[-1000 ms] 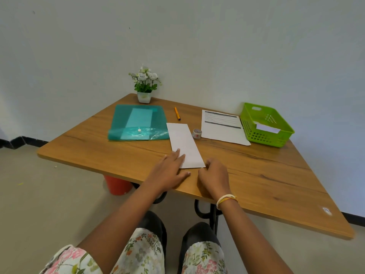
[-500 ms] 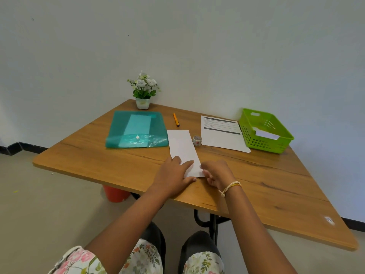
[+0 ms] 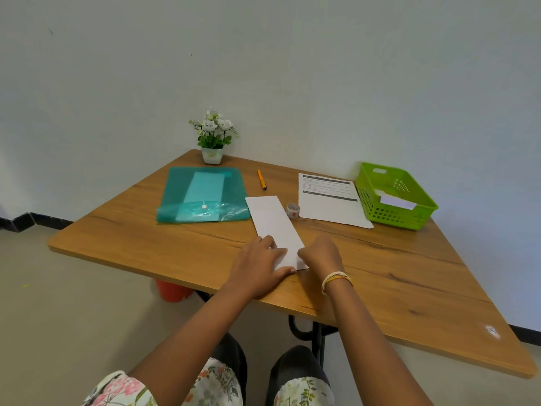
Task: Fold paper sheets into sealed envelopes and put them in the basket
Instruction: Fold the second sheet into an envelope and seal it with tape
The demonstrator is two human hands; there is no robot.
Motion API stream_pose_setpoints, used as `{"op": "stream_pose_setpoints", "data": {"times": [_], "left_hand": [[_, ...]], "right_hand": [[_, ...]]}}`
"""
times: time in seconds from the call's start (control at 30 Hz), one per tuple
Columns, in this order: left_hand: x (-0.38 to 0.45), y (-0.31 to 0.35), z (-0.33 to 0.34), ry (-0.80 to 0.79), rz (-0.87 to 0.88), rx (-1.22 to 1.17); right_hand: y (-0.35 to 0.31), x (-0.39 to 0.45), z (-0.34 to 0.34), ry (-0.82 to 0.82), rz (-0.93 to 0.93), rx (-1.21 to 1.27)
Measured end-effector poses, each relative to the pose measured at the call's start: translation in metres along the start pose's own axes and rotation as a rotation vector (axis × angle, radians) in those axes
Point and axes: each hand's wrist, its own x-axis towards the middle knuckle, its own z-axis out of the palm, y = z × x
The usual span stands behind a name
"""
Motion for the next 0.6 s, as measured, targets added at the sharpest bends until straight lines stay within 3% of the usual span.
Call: {"op": "stream_pose_setpoints", "data": {"times": [0.37, 0.5, 0.6], "left_hand": [[0.0, 0.001, 0.0, -0.017, 0.026, 0.092], [-0.002, 0.005, 0.0, 0.103, 0.04, 0.081], [-0.005, 0.006, -0.003, 0.223, 0.013, 0.008]], "right_hand": [[-0.003, 0.013, -0.001, -0.133, 0.115, 0.138], [-0.011, 0.006, -0.006, -0.223, 0.179, 0.49], [-0.015, -0.005, -0.009, -0.305, 0.067, 0.748]]}}
